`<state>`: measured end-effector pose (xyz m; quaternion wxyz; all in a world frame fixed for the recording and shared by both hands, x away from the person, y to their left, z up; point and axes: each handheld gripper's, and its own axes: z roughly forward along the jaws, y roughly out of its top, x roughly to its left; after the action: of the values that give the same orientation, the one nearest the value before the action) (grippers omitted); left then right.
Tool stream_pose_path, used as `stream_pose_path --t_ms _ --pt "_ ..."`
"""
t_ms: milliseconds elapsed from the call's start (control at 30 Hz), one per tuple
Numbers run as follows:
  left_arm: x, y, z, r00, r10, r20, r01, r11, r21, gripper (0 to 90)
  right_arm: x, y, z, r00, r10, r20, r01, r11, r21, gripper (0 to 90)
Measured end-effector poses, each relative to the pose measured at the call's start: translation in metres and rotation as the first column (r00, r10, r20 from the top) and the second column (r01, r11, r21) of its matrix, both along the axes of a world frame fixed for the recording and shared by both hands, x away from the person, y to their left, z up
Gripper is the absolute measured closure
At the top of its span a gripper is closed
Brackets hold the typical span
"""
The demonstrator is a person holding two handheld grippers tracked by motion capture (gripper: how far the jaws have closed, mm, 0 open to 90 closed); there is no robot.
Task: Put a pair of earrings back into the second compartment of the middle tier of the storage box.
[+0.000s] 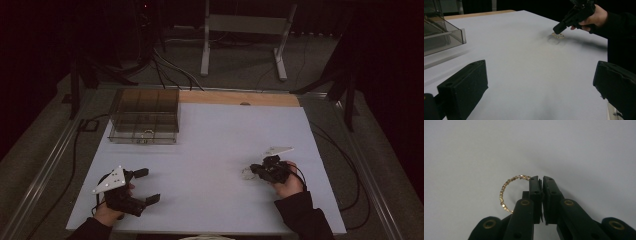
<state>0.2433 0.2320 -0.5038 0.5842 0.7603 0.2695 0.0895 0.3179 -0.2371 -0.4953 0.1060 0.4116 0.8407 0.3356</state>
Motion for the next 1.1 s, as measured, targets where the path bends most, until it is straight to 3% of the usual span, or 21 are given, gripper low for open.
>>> stream_pose_path --t_ms 667,1100 --pt "0.000 0.001 0.000 1.0000 0.000 -0.001 0.000 1.0000 -0.003 0.5 0.022 0.041 0.014 0.9970 0.074 0.022 -0.075 0.9971 0.014 86.8" --pt "0.001 0.001 0.000 1.0000 -0.003 -0.002 0.003 1.0000 -0.002 0.5 0.041 0.083 0.031 0.9896 0.141 0.030 -0.141 0.9898 0.018 86.8"
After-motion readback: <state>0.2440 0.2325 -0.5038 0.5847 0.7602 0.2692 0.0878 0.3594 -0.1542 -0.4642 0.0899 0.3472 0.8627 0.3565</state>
